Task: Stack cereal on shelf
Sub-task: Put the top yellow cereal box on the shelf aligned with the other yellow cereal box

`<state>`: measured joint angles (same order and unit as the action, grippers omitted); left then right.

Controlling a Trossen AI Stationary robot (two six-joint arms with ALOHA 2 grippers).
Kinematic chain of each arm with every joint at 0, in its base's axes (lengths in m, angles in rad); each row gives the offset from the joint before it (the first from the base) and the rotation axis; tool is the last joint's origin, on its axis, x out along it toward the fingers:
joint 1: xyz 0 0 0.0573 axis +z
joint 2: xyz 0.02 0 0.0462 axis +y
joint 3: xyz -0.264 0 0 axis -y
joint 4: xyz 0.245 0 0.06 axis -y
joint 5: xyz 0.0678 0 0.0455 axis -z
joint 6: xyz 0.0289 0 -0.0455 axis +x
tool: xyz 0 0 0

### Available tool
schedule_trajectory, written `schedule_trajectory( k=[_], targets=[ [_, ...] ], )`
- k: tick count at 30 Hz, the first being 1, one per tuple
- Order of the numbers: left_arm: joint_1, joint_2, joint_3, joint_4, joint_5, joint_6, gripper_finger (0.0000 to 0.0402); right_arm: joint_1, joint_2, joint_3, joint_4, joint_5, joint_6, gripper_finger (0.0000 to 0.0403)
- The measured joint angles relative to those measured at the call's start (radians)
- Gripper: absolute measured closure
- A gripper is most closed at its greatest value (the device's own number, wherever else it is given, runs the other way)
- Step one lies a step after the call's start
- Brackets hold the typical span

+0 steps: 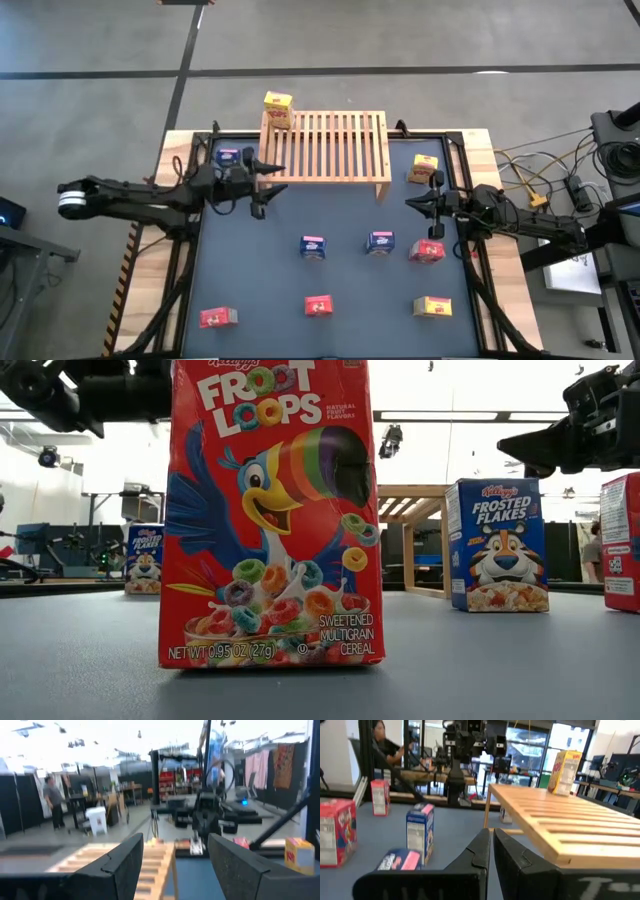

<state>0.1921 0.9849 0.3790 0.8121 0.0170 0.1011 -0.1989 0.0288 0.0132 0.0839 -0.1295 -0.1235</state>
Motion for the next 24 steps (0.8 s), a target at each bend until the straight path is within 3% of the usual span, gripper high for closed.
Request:
schedule_trajectory(
  k=[11,13,17,18,24],
  targets=[
    [0.0,-0.03,0.0,0.025,0.0,-0.003,0.0194,0.0,0.0,0.012,0.13,0.026,0.188,0.039],
    [0.0,-0.03,0.0,0.025,0.0,-0.005,0.0194,0.0,0.0,0.068,0.038,0.109,0.2,0.039],
    [0.0,-0.029,0.0,0.013,0.001,-0.005,0.0194,0.0,0.006,0.254,-0.318,0.368,0.168,0.039],
    [0.0,-0.029,0.0,0.007,0.001,-0.005,0.0194,0.0,0.007,0.28,-0.332,0.413,0.18,0.039],
    [-0.001,-0.033,0.0,-0.006,0.002,-0.01,0.0194,0.0,0.006,0.474,-0.435,0.409,0.181,0.039]
  ],
)
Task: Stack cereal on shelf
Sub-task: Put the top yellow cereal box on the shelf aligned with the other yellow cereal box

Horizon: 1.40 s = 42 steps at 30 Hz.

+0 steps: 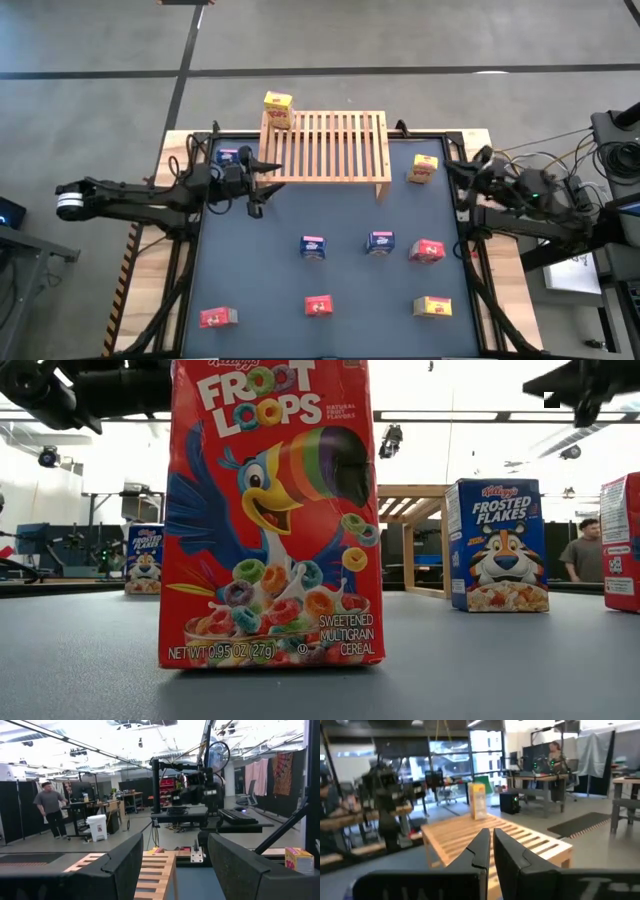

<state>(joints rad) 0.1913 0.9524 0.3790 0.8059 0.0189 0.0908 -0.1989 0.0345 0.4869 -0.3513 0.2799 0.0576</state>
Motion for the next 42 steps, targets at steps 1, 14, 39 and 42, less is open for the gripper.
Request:
schedule_trajectory(
  k=[1,14,39,42],
  targets=[
    [0.0,0.0,0.0,-0.002,0.0,-0.004,0.0194,0.0,0.0,0.03,-0.022,-0.007,0.004,0.039],
    [-0.001,0.001,0.0,-0.003,0.0,-0.036,0.0194,0.0,0.03,0.108,-0.172,0.036,0.137,0.039],
    [-0.001,0.009,0.0,-0.048,0.0,-0.071,0.0194,0.0,0.356,0.008,-0.144,0.509,0.339,0.039],
    [-0.001,0.009,0.0,-0.047,0.0,-0.071,0.0194,0.0,0.361,0.009,-0.14,0.508,0.317,0.039]
  ],
)
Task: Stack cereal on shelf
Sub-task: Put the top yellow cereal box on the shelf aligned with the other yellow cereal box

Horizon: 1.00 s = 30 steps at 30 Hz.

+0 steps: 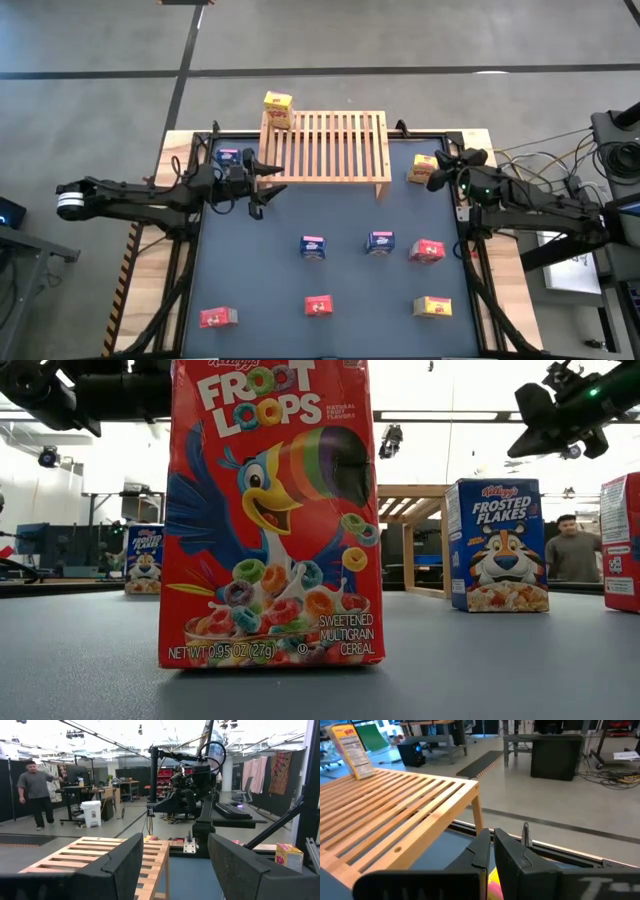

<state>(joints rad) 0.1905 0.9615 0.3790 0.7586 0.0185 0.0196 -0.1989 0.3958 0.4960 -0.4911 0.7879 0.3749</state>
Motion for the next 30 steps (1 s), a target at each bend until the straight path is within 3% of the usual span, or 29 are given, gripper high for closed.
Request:
schedule_trajectory(
  k=[5,11,17,22,30],
  targets=[
    [0.0,0.0,0.0,0.0,0.0,0.0,0.0194,0.0,0.0,-0.015,-0.002,-0.008,-0.031,0.039],
    [0.0,0.0,0.0,0.0,0.0,0.0,0.0194,0.0,0.0,-0.015,-0.002,-0.113,-0.079,0.0381],
    [0.0,0.0,0.0,0.001,-0.001,0.0,0.0194,0.0,0.03,-0.016,-0.004,-0.133,-0.079,0.0308],
    [0.0,0.0,0.0,0.0,-0.001,0.0,0.0194,0.0,0.047,-0.017,-0.004,-0.077,-0.085,0.024],
    [0.0,0.0,0.0,-0.004,-0.001,0.0,0.0194,0.0,0.046,-0.017,-0.005,-0.058,-0.124,0.0187]
  ],
)
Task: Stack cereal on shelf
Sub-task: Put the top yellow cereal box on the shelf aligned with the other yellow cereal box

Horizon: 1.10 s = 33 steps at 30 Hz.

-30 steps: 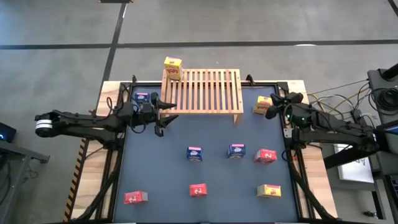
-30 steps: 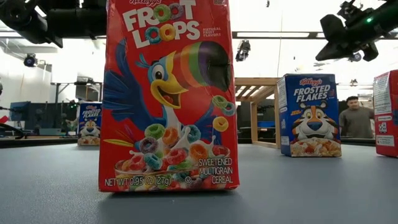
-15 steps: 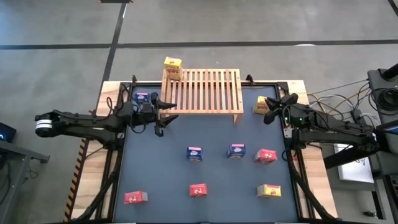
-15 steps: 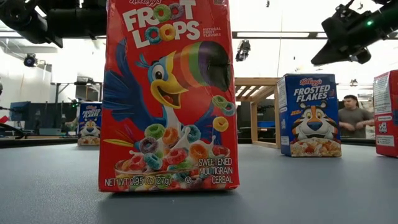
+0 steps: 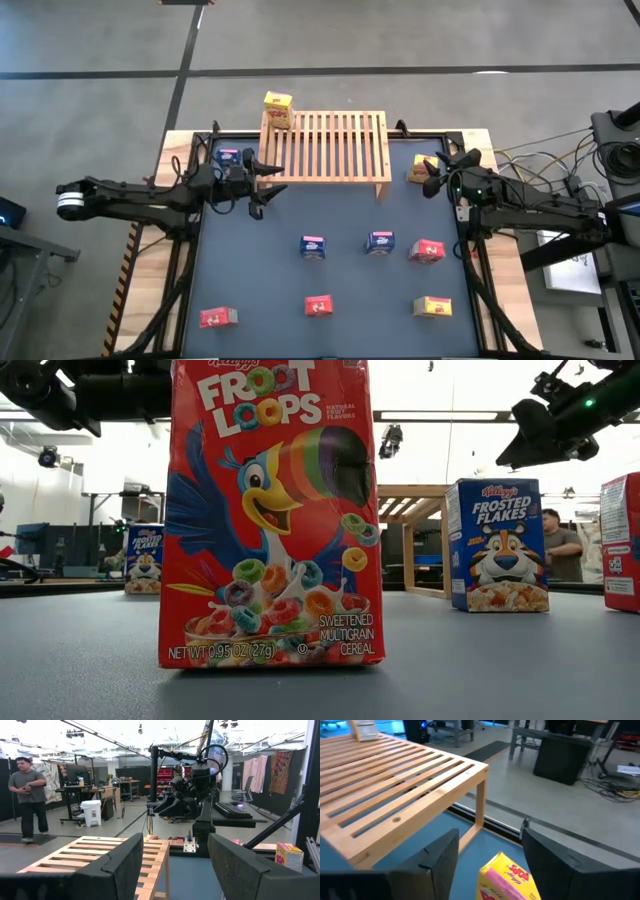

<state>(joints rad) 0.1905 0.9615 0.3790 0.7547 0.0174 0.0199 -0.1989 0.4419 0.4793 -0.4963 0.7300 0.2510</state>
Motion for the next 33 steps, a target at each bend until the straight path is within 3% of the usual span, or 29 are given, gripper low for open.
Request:
schedule_trajectory(
  k=[9,13,19,25,33],
  targets=[
    [0.0,0.0,0.0,-0.002,0.0,0.0,0.0194,0.0,0.0,-0.009,-0.002,0.033,0.045,0.0086],
    [0.0,0.0,0.0,-0.003,0.0,0.0,0.0194,0.0,0.0,-0.009,0.001,0.03,0.047,0.0061],
    [0.0,0.0,0.0,-0.004,0.0,0.0,0.0194,0.0,-0.001,-0.008,0.005,-0.027,0.256,0.0053],
    [0.0,0.0,0.0,-0.004,0.0,0.0,0.0194,-0.001,0.007,0.065,-0.037,-0.03,0.2,0.0053],
    [0.0,-0.061,0.001,-0.055,0.0,-0.009,0.0194,-0.011,0.118,0.237,-0.235,-0.023,0.182,0.0053]
  ],
)
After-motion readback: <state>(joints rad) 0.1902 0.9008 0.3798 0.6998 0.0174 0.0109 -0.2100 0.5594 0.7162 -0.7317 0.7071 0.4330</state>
